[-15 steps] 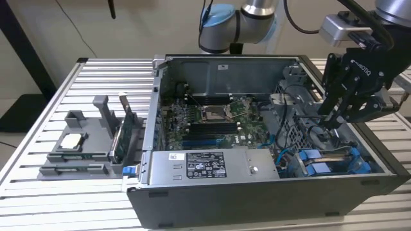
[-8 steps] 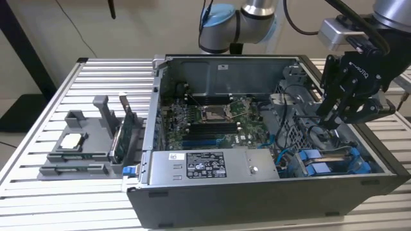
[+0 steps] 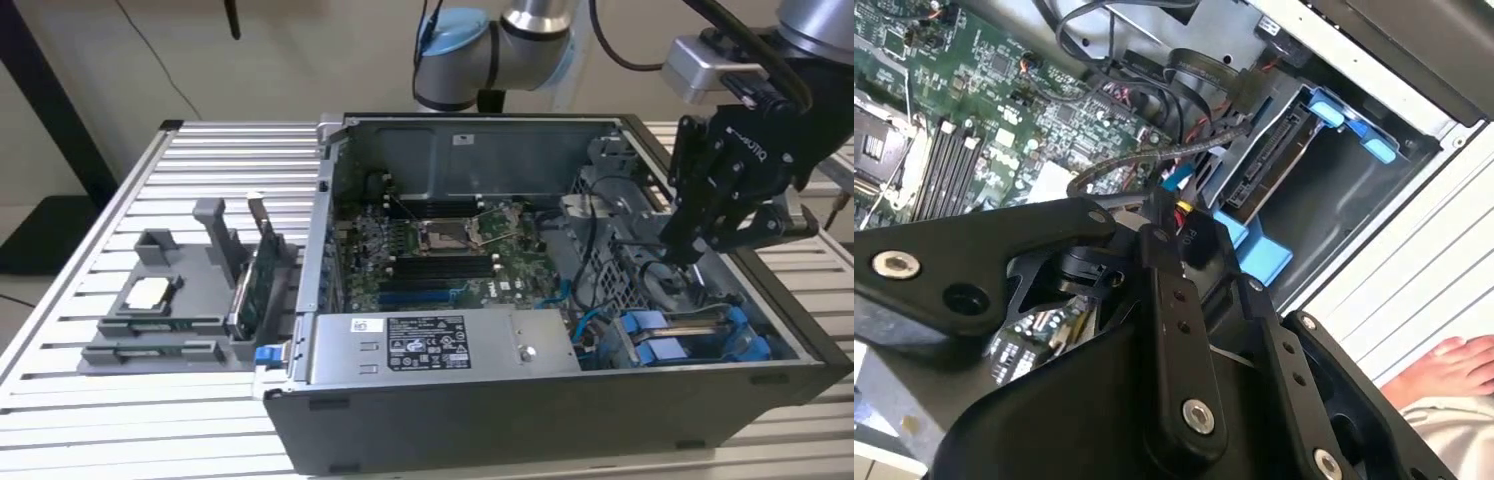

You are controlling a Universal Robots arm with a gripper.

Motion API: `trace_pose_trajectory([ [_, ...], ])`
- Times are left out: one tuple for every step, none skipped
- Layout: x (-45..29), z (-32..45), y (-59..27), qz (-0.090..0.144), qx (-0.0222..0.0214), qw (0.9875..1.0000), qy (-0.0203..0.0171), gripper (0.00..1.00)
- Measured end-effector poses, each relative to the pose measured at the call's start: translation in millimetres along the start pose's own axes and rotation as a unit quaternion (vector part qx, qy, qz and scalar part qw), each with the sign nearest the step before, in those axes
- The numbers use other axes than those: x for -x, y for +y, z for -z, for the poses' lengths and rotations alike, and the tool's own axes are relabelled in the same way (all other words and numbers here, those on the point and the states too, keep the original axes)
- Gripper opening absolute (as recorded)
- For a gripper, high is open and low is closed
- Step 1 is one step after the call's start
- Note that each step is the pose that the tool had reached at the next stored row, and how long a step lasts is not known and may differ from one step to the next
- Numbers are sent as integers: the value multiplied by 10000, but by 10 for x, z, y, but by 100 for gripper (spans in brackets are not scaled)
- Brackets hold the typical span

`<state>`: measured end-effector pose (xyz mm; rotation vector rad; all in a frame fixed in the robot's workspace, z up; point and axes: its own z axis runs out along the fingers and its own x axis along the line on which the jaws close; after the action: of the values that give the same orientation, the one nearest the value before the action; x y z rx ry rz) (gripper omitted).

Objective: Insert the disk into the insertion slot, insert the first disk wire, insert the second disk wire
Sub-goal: 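Insert the first disk wire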

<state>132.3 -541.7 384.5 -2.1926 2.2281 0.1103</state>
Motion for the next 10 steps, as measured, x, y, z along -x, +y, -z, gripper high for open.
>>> trace_pose_trajectory([
  [0,-1,0,0,0,10000,-3,31],
  [0,-1,0,0,0,10000,-3,29],
  [0,-2,0,1,0,10000,-4,29],
  [0,-3,0,1,0,10000,-3,23],
  [0,-5,0,1,0,10000,-4,23],
  [0,-6,0,1,0,10000,-4,19],
  [0,-6,0,1,0,10000,-3,19],
  [0,-6,0,1,0,10000,-3,19],
  [0,-6,0,1,0,10000,-3,19],
  [0,-8,0,1,0,10000,-3,19],
])
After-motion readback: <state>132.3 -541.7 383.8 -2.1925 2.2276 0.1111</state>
